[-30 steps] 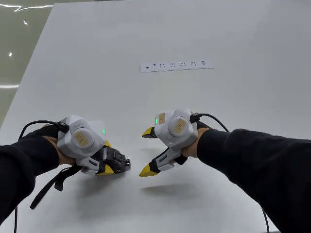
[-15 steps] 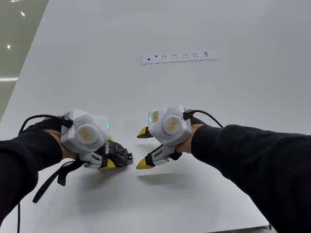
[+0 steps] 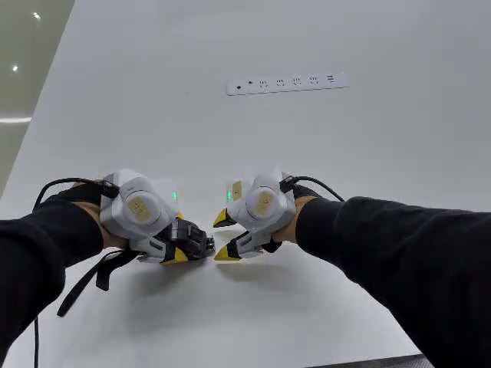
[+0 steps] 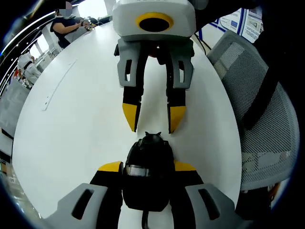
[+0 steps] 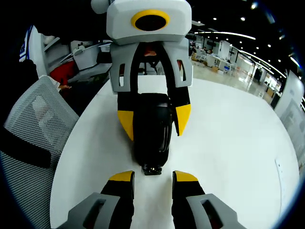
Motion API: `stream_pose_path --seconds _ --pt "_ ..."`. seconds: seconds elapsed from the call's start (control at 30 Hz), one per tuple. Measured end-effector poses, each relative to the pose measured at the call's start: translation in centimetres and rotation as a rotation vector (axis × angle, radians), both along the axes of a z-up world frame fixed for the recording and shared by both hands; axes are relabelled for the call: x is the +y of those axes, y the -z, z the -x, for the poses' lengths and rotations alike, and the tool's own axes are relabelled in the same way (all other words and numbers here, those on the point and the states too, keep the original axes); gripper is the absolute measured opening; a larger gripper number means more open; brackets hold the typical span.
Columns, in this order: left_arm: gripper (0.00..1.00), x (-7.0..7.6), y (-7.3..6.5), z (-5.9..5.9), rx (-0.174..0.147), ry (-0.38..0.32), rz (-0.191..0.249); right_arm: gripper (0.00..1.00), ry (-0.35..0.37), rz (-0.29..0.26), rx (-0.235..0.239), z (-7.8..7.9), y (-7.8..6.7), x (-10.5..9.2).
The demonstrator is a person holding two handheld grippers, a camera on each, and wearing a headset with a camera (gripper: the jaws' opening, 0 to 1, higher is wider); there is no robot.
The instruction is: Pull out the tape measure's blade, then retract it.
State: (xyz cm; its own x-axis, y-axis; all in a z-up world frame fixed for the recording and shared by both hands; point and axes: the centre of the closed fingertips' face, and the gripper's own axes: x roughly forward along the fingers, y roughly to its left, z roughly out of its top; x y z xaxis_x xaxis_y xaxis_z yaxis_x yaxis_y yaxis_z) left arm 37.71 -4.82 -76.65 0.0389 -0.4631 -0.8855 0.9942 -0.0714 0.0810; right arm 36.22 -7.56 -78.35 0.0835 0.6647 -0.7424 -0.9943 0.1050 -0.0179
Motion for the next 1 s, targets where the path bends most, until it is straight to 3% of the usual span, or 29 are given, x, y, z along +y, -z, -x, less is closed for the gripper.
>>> stream_pose_path --seconds 0.53,0.7,0.8,1.0 --pt "0.33 -0.09 -0.03 -0.03 0.009 0.000 0.009 0.15 0.000 0.010 0.008 -0.28 0.95 0.44" --pt "0.33 -0.09 -0.02 0.01 0.010 0.000 0.010 0.11 -0.041 0.024 -0.008 0.03 1.03 0.66" --pt "0.33 -0.04 0.02 0.03 0.005 0.000 0.008 0.11 -0.017 0.018 0.018 0.07 1.07 0.71" --pt "0.32 -0.01 0.08 -0.01 0.001 -0.003 0.004 0.09 -0.023 0.022 0.019 0.01 1.08 0.64"
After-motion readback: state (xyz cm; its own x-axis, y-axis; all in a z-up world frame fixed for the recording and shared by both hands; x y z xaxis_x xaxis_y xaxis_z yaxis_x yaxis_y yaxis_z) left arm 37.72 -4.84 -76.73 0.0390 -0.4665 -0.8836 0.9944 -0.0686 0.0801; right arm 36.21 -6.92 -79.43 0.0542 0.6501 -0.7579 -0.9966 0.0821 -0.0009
